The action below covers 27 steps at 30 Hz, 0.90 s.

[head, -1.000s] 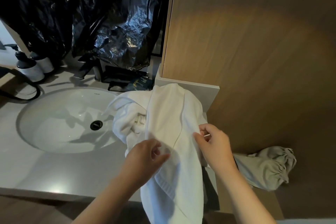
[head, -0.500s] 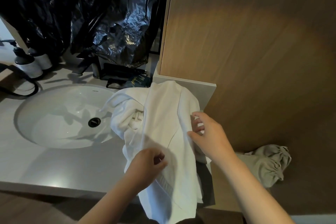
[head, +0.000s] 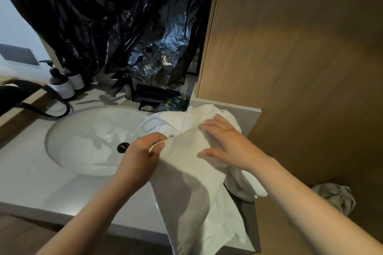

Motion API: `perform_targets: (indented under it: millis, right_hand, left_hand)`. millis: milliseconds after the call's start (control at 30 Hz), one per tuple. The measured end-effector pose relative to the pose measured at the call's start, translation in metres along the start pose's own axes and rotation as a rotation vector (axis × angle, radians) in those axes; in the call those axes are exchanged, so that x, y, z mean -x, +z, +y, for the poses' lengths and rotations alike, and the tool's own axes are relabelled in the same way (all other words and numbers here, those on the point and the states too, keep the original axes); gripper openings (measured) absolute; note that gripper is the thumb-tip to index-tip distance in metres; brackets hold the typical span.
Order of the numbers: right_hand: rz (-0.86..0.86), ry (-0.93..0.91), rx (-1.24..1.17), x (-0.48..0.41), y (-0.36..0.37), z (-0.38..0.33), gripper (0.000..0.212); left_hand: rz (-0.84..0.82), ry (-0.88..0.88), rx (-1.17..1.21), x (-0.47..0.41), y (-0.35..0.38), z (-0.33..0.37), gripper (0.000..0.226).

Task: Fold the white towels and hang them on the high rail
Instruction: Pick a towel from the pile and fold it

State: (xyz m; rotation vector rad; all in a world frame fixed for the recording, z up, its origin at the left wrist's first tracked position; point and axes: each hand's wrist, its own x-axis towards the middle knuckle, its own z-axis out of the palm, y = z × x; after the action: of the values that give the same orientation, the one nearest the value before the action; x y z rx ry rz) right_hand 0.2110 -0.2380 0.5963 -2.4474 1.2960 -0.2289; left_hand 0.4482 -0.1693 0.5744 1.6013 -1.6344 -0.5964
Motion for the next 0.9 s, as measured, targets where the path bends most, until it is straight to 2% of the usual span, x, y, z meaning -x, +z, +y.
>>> perform_targets:
  millis: [67, 133, 233, 300, 600, 900]
  right_hand:
    - [-0.016, 0.058, 0.021, -0.012, -0.003, 0.003, 0.084]
    - [-0.038, 0.123, 0.077, -0.021, -0.009, 0.014, 0.079]
    - [-0.006, 0.177, 0.150, -0.024, -0.024, 0.034, 0.046]
    - [0.062, 0.156, 0.092, -0.019, -0.033, 0.044, 0.031]
    - [0.488, 0.145, -0.035, -0.040, -0.085, 0.026, 0.038]
    - [0.684, 0.146, -0.223, -0.069, -0.147, -0.016, 0.030]
  left_hand:
    - [-0.002, -0.026, 0.029, -0.004, -0.001, 0.002, 0.019]
    - [-0.004, -0.031, 0.053, -0.008, -0.004, 0.003, 0.023]
    - [-0.002, 0.043, 0.033, -0.015, -0.012, 0.004, 0.027]
    - [-0.005, 0.069, -0.009, -0.023, -0.018, 0.006, 0.027]
    - [0.194, 0.194, -0.046, -0.075, -0.045, 0.028, 0.017]
    - [0.323, 0.312, -0.004, -0.100, -0.073, 0.067, 0.018]
